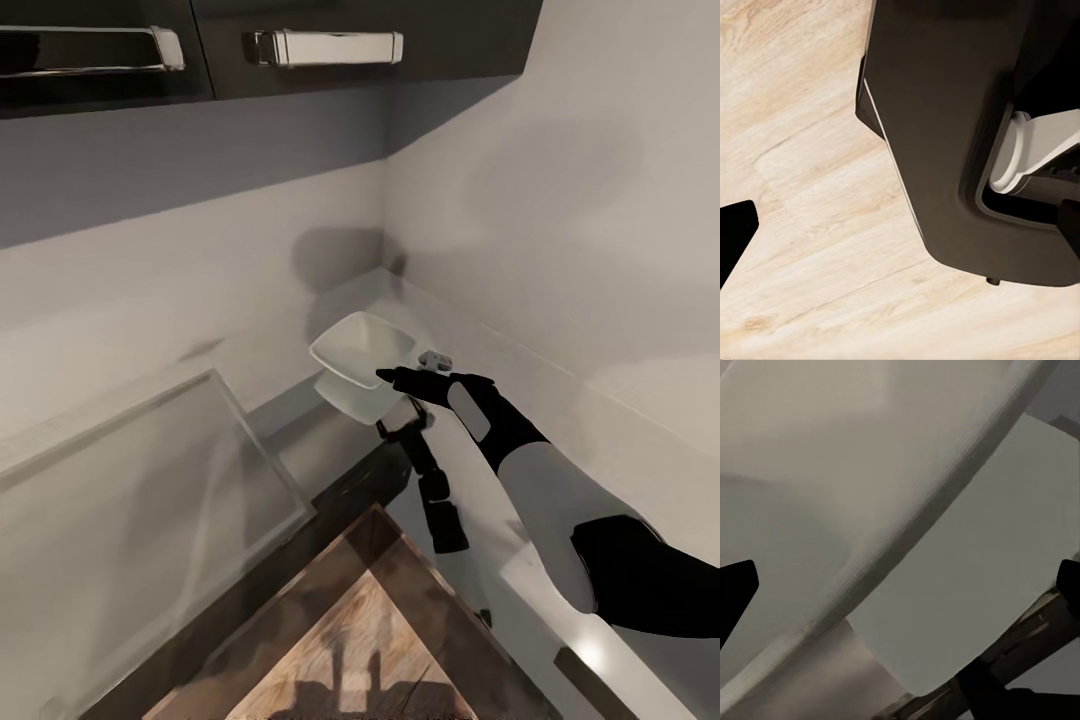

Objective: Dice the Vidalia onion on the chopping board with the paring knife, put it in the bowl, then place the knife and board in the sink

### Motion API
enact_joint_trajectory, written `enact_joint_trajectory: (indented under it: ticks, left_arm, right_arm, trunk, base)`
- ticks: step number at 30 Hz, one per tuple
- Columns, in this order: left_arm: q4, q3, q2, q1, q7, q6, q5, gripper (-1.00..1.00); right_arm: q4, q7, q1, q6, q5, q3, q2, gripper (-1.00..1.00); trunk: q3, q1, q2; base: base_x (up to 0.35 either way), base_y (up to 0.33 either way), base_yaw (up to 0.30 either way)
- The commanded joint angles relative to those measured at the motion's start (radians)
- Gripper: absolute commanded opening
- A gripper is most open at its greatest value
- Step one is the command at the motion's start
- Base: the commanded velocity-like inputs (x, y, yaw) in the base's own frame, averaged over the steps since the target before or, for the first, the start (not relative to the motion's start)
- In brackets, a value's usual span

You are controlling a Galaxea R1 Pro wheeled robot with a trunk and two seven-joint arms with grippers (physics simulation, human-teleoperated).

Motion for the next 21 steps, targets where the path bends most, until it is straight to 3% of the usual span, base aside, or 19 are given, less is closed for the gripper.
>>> enact_joint_trajectory:
  ticks: [1,20,21]
  left_arm:
    - [-0.002,0.003,-0.001,0.001,-0.004,0.0,0.007,1.0]
    - [-0.002,0.003,-0.001,0.001,-0.004,0.0,0.007,1.0]
    - [-0.002,0.003,-0.001,0.001,-0.004,0.0,0.007,1.0]
  right_arm:
    - [0.0,0.001,-0.001,0.003,-0.002,0.002,0.0,1.0]
    - [0.001,0.0,-0.001,-0.032,-0.004,0.002,0.001,1.0]
    - [0.001,0.0,-0.001,-0.034,-0.003,0.002,0.002,-1.0]
  trunk:
    - [-0.003,0.001,-0.002]
    - [-0.008,0.001,-0.002]
    - [-0.008,0.001,-0.002]
  base:
    - [0.0,0.0,0.0]
    - [0.0,0.0,0.0]
    - [0.0,0.0,0.0]
